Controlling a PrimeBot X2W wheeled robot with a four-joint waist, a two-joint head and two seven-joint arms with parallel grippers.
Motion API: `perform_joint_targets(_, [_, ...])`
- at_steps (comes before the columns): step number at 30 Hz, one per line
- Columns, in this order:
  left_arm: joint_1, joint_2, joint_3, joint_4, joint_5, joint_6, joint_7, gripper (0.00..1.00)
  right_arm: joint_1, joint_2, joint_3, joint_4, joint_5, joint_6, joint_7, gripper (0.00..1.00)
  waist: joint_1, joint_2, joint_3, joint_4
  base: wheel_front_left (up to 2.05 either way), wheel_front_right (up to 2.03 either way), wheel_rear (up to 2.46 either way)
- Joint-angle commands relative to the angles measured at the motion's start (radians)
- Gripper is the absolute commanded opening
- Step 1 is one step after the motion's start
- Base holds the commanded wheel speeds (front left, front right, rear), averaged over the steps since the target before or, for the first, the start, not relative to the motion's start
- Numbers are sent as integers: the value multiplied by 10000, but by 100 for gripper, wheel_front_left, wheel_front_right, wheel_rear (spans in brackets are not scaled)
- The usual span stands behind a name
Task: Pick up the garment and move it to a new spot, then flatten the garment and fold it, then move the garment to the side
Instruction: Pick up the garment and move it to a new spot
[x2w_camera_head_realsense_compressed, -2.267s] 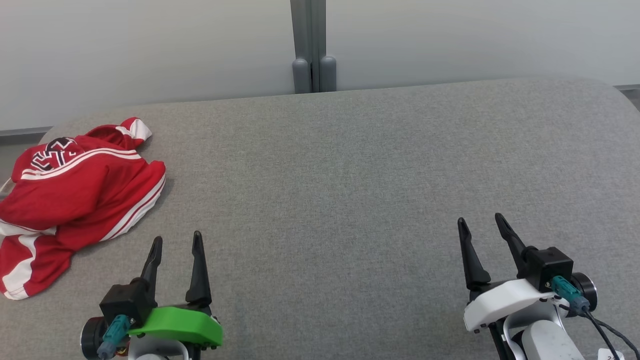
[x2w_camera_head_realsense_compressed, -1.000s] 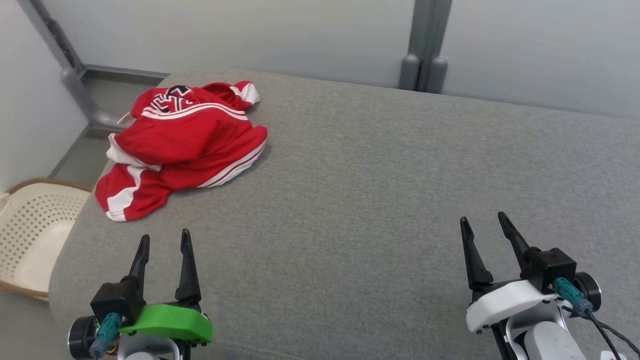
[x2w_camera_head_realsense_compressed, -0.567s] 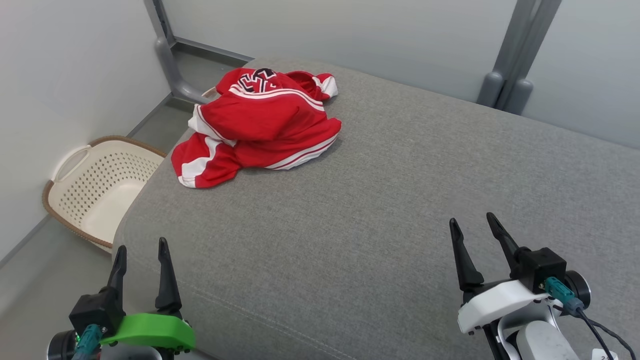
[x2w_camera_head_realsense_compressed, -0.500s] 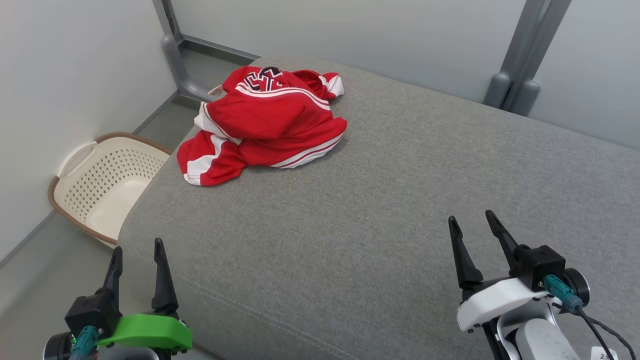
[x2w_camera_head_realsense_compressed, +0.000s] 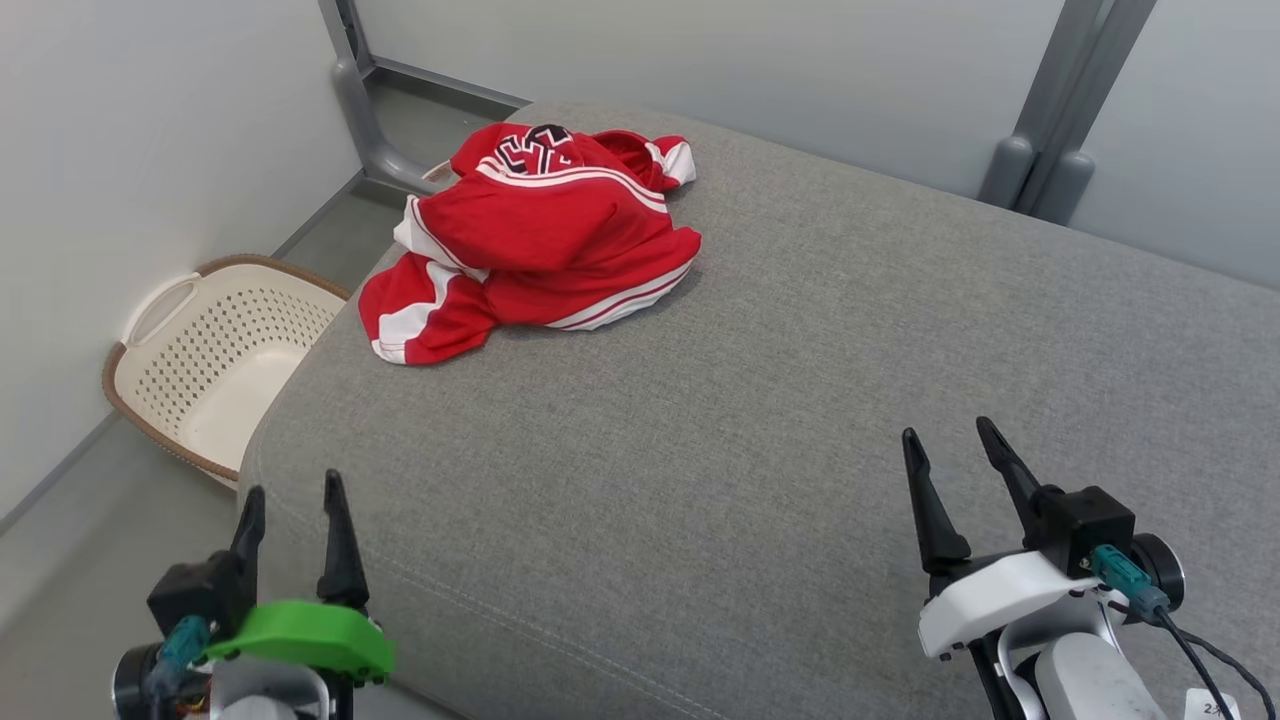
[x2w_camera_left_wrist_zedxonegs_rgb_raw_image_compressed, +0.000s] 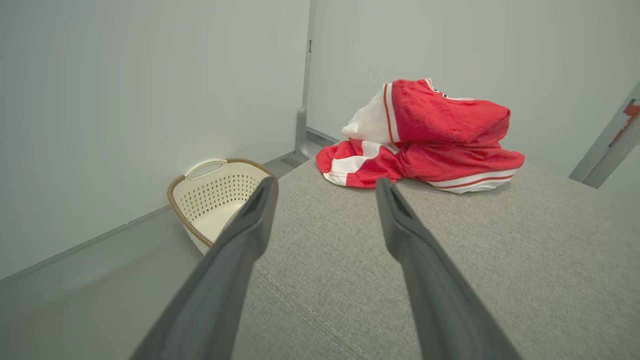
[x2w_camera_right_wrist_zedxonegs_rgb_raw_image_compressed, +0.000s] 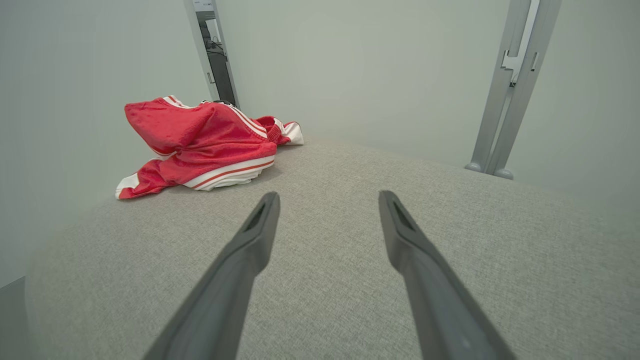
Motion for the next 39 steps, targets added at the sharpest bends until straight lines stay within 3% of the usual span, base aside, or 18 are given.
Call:
perform_joint_targets(1, [-514,45,-70,267,-206,-112,154,100,74,-46,-50,-31,-60,5,-31,100,0,0,29,-37,0,0,0])
perform_joint_targets(9, [-3671,77,376,2558,-1491,-338,1732,100,-307,-49,230,-178,-476,5,101,100,0,0,719,-1116,0,0,0])
perform_joint_targets(22, [-7492,385,1731,5719,-3533,636,4565,100,-951,-47,469,-1064,-1128,3,588,100,0,0,2404,-3319,0,0,0])
perform_joint_targets(30, [-8634,1025,1873,6500,-3647,1277,5366,100,-1133,-41,515,-1595,-1316,3,751,100,0,0,3302,-4026,0,0,0])
perform_joint_targets(37, [-8947,1561,1660,6837,-3365,1478,5383,100,-1193,-40,464,-1674,-1207,5,688,100,0,0,3636,-4281,0,0,0])
perform_joint_targets(38, [-8956,1587,1603,6864,-3316,1430,5354,70,-1188,-40,465,-1664,-1188,5,678,100,0,0,3635,-4285,0,0,0])
perform_joint_targets(39, [-8979,1608,1564,6857,-3289,1345,5256,0,-1190,-40,450,-1643,-1166,5,662,100,0,0,3619,-4274,0,0,0])
